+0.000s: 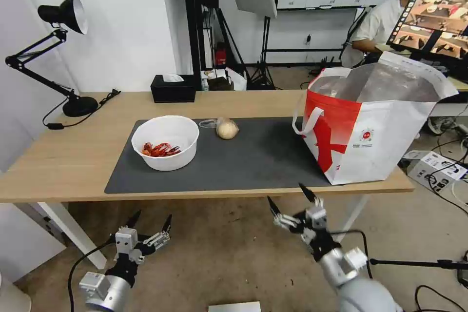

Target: Pick up the trash from the table and place it into the takeout bag.

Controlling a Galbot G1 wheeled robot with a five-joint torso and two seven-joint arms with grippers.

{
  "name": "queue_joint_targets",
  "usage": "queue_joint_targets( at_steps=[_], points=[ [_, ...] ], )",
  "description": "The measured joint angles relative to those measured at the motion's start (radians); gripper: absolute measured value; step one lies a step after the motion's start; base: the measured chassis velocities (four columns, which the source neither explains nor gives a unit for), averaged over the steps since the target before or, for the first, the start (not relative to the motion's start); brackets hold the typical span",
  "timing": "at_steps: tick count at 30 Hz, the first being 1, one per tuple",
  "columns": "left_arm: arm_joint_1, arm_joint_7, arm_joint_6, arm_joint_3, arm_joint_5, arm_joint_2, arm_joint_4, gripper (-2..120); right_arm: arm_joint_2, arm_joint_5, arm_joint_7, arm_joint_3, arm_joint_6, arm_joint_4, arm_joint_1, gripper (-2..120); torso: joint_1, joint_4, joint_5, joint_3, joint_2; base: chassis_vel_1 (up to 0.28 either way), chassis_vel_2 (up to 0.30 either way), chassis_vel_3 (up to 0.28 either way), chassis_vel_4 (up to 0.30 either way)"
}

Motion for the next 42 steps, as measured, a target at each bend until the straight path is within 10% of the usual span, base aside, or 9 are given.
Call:
queue_joint_targets(
  at_steps=[8, 11, 28, 42],
  points=[
    [0.004, -0.001, 0.000, -0.006, 0.000, -0.001, 0.000, 100, -0.004, 0.146, 0.053, -0.228, -0.101, -0.115, 0.436, 100, 0.000, 0.0000, -0.0001, 0.000, 0.000, 0.000, 0.000, 0.000, 0.000],
    [0.006, -0.001, -0.001, -0.015, -0.002, -0.001, 0.011, 100, 0.127, 0.254, 0.114, -0.394, -0.142, -0.375, 0.752, 100, 0.000, 0.0000, -0.0003, 0.000, 0.000, 0.000, 0.000, 0.000, 0.000],
    [0.007, -0.001, -0.006, -0.015, -0.002, -0.008, 0.031, 100, 0.430, 0.264, 0.175, -0.492, -0.329, -0.883, 0.993, 100, 0.000, 0.0000, -0.0002, 0.000, 0.000, 0.000, 0.000, 0.000, 0.000],
    [0.013, 0.002, -0.017, -0.019, 0.000, -0.011, 0.039, 100, 0.545, 0.243, 0.182, -0.495, -0.416, -1.016, 1.025, 100, 0.000, 0.0000, -0.0002, 0.000, 0.000, 0.000, 0.000, 0.000, 0.000]
  ],
)
